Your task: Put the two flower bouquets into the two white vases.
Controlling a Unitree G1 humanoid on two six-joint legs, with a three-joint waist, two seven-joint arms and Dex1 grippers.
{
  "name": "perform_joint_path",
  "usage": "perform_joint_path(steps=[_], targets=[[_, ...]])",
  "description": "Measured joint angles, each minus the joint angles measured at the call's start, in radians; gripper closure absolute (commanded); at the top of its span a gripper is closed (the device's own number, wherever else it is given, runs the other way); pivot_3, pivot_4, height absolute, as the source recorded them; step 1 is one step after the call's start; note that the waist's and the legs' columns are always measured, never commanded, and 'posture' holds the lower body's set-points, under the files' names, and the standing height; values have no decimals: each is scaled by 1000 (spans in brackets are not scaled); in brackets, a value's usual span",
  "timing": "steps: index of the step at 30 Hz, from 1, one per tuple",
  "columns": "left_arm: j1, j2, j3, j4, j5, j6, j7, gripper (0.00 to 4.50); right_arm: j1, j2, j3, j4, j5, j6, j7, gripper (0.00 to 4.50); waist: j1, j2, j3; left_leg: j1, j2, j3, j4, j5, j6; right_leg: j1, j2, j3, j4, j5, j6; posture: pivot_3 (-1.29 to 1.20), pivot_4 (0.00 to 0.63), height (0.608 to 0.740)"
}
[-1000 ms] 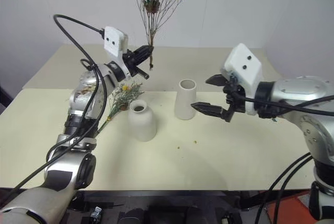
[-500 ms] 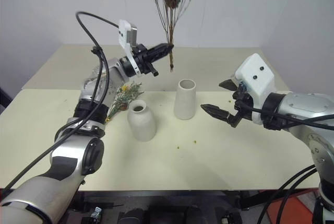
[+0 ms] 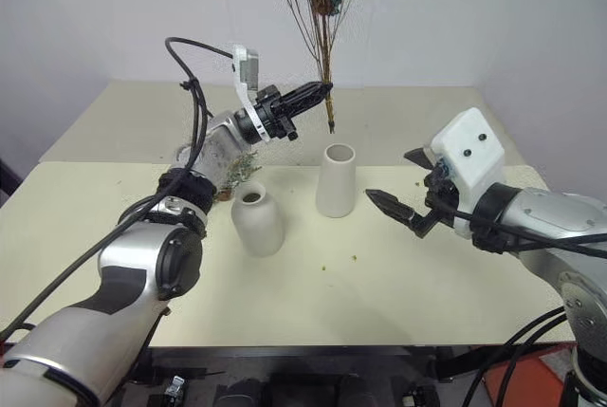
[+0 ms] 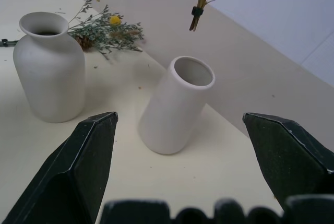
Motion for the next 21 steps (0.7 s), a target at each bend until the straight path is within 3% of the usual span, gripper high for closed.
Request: perform_joint_path(steps=[14,17,21], targets=[[-10,-59,-23,100,127,-133,70,4471,21,-3,-35,-15,51,3,-51,0,0,0,0,0,0,0,0,0,0,0,0,0,0,0,0,0,150,740],[-10,-61,-20,103,134,-145,91,3776,22,-8,-35,-15,57,3,-52,0,1,0,0,0,0,0,0,0,0,0,0,0,0,0,1,0,150,740],[-10,-62,-22,107,149,-155,93,2508,23,-10,-36,-13,60,3,-57,0,0,0,0,0,0,0,0,0,0,0,0,0,0,0,1,0,150,740]])
